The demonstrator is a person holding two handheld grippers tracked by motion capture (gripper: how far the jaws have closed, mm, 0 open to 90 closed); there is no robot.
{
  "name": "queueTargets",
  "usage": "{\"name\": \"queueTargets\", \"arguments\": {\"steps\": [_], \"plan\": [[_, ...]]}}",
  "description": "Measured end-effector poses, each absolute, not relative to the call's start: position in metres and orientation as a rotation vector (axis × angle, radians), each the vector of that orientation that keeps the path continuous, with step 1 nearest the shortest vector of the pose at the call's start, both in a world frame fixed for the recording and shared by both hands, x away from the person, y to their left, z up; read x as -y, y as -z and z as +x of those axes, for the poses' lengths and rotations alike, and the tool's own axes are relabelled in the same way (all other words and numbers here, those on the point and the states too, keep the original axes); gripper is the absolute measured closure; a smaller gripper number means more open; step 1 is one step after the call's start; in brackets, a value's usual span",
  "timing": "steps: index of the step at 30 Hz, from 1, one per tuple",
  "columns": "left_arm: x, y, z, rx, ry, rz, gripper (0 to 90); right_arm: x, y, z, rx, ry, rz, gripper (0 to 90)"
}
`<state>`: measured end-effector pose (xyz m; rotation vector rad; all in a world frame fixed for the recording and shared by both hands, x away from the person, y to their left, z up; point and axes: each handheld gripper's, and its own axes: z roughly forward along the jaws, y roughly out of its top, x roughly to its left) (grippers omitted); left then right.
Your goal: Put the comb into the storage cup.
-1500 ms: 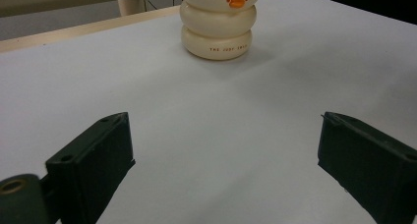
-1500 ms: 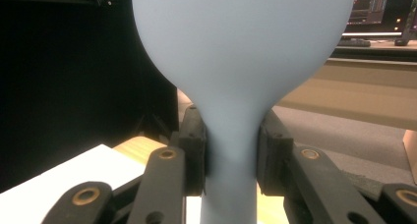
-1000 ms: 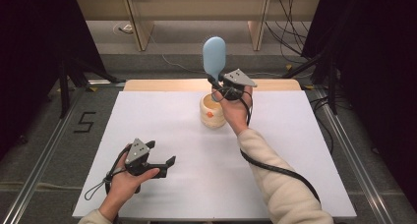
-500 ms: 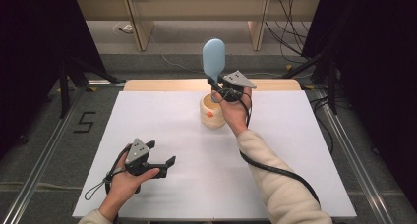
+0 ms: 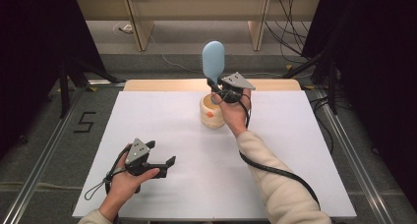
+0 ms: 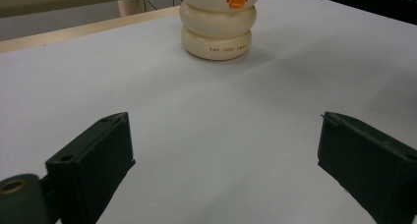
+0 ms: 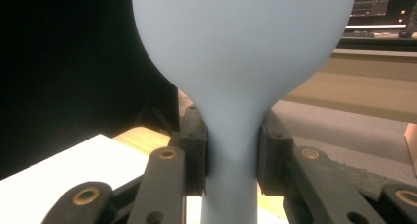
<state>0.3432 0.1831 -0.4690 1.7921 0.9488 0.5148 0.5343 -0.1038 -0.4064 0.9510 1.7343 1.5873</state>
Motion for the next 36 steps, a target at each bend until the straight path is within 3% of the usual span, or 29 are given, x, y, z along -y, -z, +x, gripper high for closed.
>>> {"name": "queueTargets", "arguments": {"steps": [36], "plan": [[-0.183,0.469,0.343,-0.947,-0.516,1.789,6.0,0.103,0.421,0.535,-1.769,-1.549,0.964,70.5]]}}
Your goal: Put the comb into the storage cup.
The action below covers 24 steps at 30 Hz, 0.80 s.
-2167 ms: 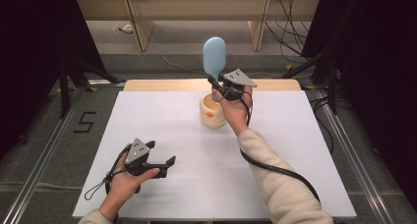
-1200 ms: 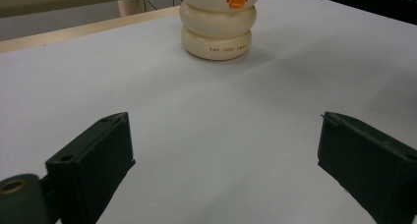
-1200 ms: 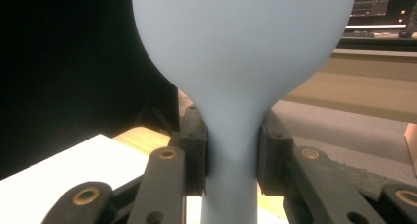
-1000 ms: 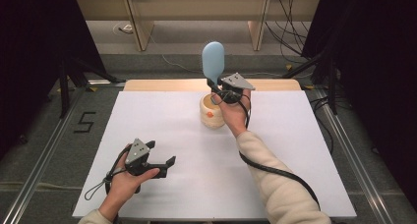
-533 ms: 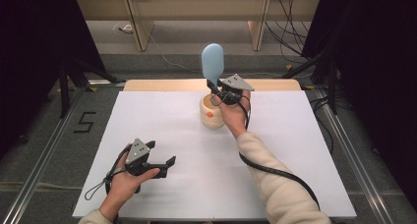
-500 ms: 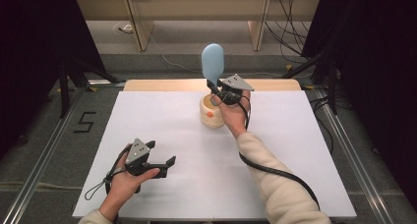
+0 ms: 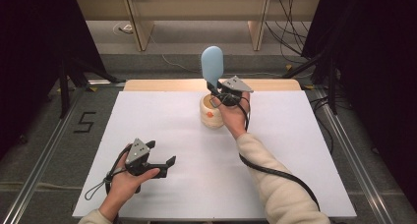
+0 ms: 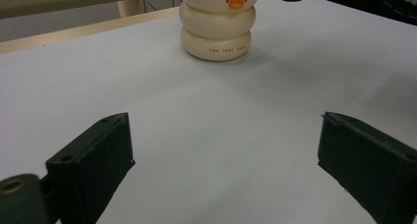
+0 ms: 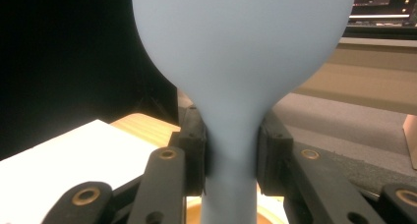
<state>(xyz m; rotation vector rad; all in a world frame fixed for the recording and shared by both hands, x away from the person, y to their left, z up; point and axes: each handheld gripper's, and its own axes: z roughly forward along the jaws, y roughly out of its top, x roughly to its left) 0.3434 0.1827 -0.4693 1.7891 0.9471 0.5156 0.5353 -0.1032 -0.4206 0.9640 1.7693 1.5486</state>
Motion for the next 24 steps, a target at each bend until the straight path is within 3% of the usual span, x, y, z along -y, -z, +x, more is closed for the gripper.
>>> {"name": "queueTargets", "arguments": {"steps": [24], "plan": [[-0.1823,0.4691,0.3433,-0.946,-0.517,1.784,5.9,0.1057,0.4299,0.5338,-1.785,-1.53,0.976,70.5]]}}
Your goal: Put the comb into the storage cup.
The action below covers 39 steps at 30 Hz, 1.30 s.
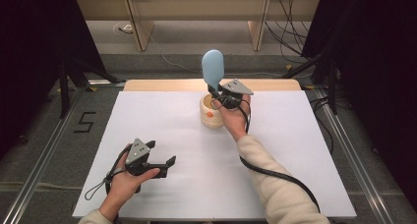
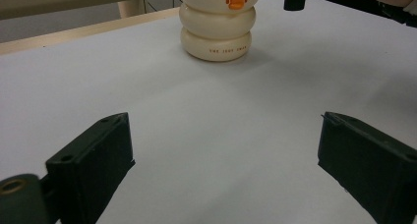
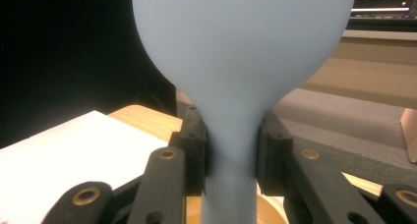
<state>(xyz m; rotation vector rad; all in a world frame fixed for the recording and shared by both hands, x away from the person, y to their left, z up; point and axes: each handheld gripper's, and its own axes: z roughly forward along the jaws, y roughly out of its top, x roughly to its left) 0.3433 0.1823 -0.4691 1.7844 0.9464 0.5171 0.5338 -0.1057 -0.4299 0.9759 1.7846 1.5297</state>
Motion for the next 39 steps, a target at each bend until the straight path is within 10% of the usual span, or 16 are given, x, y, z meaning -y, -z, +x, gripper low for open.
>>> {"name": "queueTargets", "arguments": {"steps": [39], "plan": [[-0.182,0.469,0.343,-0.946,-0.517,1.785,6.0,0.105,0.44,0.531,-1.803,-1.519,0.978,70.6]]}}
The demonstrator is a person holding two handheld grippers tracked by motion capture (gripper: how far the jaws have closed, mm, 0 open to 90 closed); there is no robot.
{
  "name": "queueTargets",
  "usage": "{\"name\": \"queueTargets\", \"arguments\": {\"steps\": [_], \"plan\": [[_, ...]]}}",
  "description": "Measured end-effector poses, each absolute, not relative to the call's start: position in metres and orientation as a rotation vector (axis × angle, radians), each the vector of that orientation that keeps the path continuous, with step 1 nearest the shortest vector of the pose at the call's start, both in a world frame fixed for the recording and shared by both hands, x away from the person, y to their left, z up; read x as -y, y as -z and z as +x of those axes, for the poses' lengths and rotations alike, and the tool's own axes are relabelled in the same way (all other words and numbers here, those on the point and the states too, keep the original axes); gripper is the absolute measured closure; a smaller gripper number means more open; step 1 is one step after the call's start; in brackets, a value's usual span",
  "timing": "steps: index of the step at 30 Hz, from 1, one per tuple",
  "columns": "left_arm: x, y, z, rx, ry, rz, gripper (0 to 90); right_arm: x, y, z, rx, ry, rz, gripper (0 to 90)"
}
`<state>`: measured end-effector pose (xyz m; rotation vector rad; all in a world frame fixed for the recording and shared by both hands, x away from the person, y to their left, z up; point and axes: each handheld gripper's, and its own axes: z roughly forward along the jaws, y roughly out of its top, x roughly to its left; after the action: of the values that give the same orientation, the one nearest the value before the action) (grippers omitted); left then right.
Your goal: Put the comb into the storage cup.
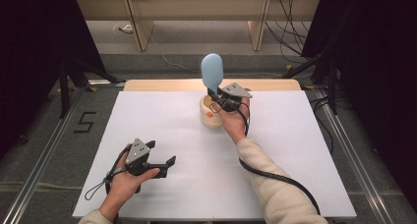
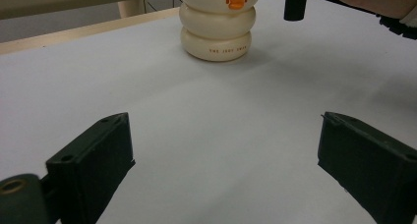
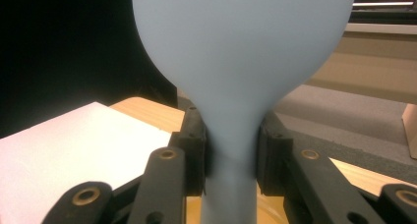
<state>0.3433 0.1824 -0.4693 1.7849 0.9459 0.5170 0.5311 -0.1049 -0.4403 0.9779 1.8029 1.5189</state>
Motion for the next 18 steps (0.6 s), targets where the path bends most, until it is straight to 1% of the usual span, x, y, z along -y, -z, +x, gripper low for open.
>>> {"name": "queueTargets", "arguments": {"steps": [18], "plan": [[-0.1823,0.4693,0.3433,-0.946,-0.516,1.785,6.0,0.1037,0.4474,0.5292,-1.81,-1.506,0.979,70.6]]}}
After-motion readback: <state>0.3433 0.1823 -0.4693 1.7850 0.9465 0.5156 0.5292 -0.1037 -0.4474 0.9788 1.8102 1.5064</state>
